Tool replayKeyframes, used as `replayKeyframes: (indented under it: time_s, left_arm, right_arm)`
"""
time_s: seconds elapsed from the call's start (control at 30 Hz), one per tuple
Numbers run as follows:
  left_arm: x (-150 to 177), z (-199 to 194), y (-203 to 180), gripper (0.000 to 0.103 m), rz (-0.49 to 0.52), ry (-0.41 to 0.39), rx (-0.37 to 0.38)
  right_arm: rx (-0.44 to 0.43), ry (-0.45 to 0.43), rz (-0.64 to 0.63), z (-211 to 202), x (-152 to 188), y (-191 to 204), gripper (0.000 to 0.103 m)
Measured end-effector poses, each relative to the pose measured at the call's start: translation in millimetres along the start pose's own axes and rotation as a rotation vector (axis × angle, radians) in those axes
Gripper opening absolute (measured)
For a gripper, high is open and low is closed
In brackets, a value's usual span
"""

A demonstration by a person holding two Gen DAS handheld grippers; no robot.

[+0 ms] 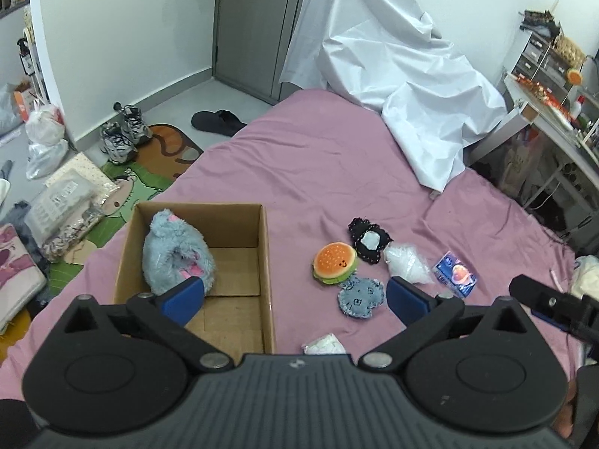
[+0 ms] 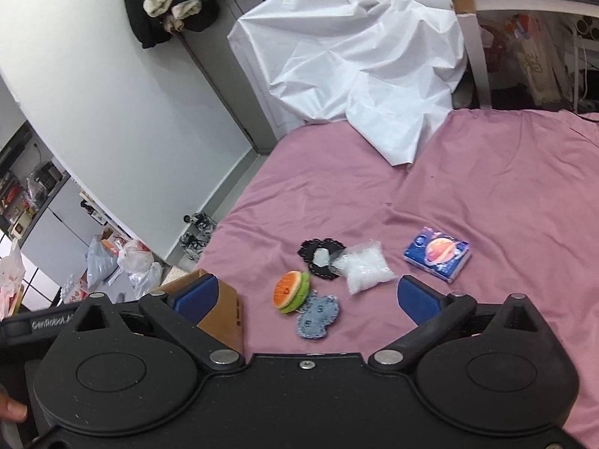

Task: Organize soft objects
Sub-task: 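Move the left tool to the white tissue bundle and grasp it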

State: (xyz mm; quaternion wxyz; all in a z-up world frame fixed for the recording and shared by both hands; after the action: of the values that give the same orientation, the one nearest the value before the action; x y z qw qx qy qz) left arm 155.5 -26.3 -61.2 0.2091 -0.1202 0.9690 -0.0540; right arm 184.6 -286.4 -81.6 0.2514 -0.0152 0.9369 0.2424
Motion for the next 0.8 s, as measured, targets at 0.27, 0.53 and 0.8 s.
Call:
replayKeyframes:
  time_s: [0.27, 0.53, 0.8]
  left_arm:
    - [9.7, 11.8, -20.8, 0.103, -0.003, 0.051, -0.013]
    - [14.2, 27.2, -29.7, 0.103, -0.02, 0.109, -0.025]
    - [23.2, 42.9, -42.1, 0.1, -0.077, 0.105, 0.013]
  right_arm:
    - [-0.024, 0.039, 0.006, 1.2, -7.7, -12.9, 0.103]
    - [-0.097, 0.083, 0.068, 19.7, -12.2, -29.7, 0.103]
    - [-0.143, 0.142, 0.183, 49.0, 4.8, -59.0, 0.102]
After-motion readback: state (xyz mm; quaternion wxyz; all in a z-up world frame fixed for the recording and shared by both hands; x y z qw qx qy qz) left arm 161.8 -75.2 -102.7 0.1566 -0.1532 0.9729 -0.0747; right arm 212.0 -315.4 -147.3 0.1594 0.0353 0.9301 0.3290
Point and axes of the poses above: each gripper's, at about its wrist camera, not at the fingertips, and z roughly the way its jaws point, y to its left, x to its underside, the point moved 2 cm from there along z, roughly the way its jaws point, and after that the axes turned 13 degrees about y, right-handed, at the moved point
